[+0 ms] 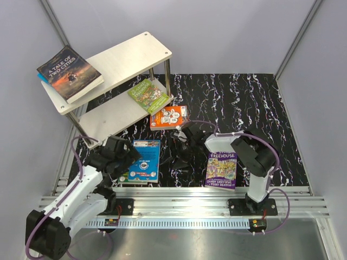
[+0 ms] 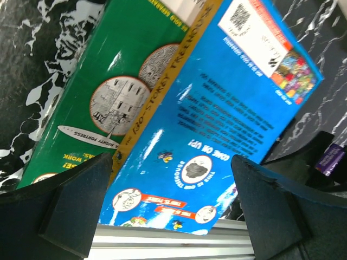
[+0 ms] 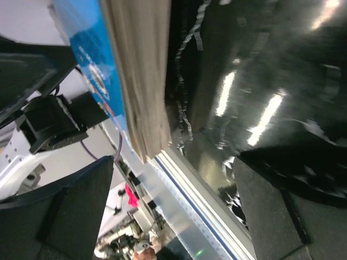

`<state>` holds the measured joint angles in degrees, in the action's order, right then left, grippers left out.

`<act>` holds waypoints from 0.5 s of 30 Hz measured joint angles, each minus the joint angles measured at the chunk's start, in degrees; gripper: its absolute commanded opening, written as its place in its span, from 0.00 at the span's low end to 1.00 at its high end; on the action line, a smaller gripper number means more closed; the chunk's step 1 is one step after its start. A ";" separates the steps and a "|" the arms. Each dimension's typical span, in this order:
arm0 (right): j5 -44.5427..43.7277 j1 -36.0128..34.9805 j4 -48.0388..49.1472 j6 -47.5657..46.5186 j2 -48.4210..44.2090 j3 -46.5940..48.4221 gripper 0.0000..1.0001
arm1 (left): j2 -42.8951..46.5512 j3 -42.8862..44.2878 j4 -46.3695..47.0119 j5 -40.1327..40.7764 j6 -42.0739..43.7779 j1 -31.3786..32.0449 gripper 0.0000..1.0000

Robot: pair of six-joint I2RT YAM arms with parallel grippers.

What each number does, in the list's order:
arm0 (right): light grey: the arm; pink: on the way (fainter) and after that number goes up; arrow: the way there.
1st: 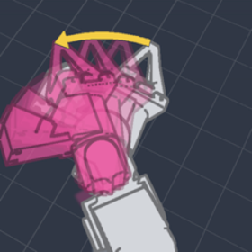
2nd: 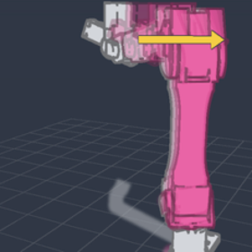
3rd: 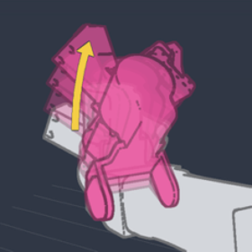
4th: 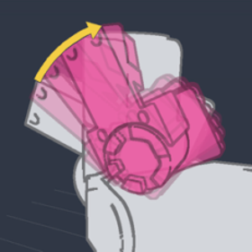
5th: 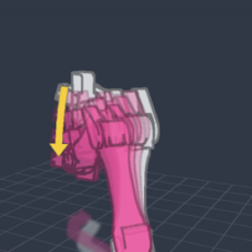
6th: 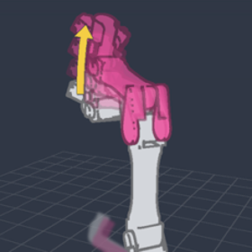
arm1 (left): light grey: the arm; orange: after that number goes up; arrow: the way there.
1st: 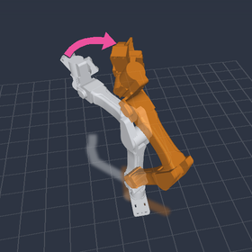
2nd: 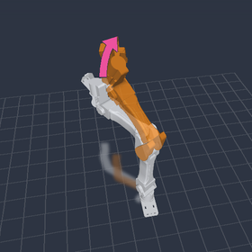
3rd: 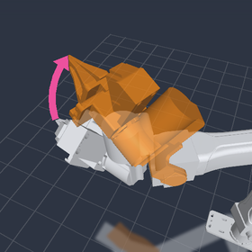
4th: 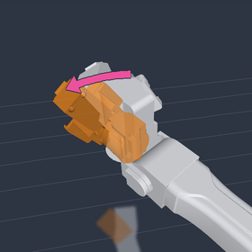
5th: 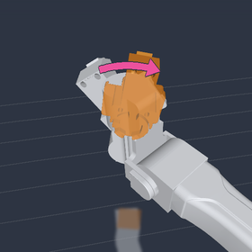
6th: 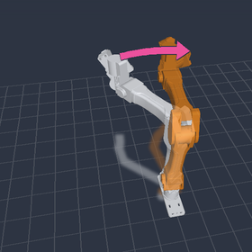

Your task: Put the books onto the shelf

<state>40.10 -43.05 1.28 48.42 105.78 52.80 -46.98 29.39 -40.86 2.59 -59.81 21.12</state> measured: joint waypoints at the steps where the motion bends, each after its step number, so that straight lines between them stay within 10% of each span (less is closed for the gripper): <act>1: 1.03 -0.55 1.40 0.74 0.90 0.13 1.00 | 0.02 -0.50 0.11 -0.15 -0.04 0.09 0.99; 9: 3.39 -5.75 12.50 4.46 6.69 2.60 0.98 | 4.35 -5.18 3.37 -1.88 -2.64 2.01 0.99; 15: 3.78 -5.79 15.69 5.49 9.22 2.91 0.55 | 5.38 -6.84 7.10 -2.89 -5.33 4.39 0.99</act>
<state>43.88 -48.84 16.97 53.91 115.00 55.70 -41.60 22.55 -33.76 -0.30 -65.14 25.52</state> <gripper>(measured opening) 0.691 0.987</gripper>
